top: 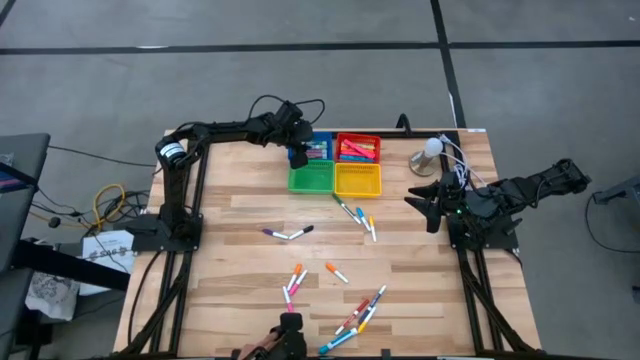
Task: Pick & Place Markers
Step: Put the light green highlighter in the blue bin, then put the dark blue highlighter in the yellow bin
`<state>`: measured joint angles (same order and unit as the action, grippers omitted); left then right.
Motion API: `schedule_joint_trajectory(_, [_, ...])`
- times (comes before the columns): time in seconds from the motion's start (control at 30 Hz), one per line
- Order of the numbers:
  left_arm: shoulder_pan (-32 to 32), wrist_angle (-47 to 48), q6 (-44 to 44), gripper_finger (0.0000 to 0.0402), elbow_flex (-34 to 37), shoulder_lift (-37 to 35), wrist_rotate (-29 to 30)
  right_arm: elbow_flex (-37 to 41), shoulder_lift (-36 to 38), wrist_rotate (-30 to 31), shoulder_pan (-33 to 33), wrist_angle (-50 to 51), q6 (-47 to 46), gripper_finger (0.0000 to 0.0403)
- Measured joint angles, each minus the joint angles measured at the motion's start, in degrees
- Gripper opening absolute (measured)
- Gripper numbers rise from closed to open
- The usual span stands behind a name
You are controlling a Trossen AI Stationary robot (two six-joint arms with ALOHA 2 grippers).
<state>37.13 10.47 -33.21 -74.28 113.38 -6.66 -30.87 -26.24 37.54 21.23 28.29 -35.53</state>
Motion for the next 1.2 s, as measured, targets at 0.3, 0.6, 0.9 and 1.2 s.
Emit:
schedule_joint_trajectory(0.3, [-0.8, -0.3, 0.0, 0.0159, 0.1, -2.6, 5.5, 0.0, 0.0, 0.0, 0.0, 0.0, 0.0, 0.0162])
schedule_joint_trajectory(0.6, [-6.9, -0.4, 9.6, 0.0156, 0.1, -19.2, 5.6, 0.0, 0.0, 0.0, 0.0, 0.0, 0.0, 0.0162])
schedule_joint_trajectory(0.9, [-14.3, 1.0, 25.0, 0.0150, 0.1, -34.3, 1.6, 0.0, 0.0, 0.0, 0.0, 0.0, 0.0, 0.0162])
schedule_joint_trajectory(1.2, [-24.2, 1.9, 34.9, 0.0150, 2.3, -43.8, 1.3, 0.0, 0.0, 0.0, 0.0, 0.0, 0.0, 0.0162])
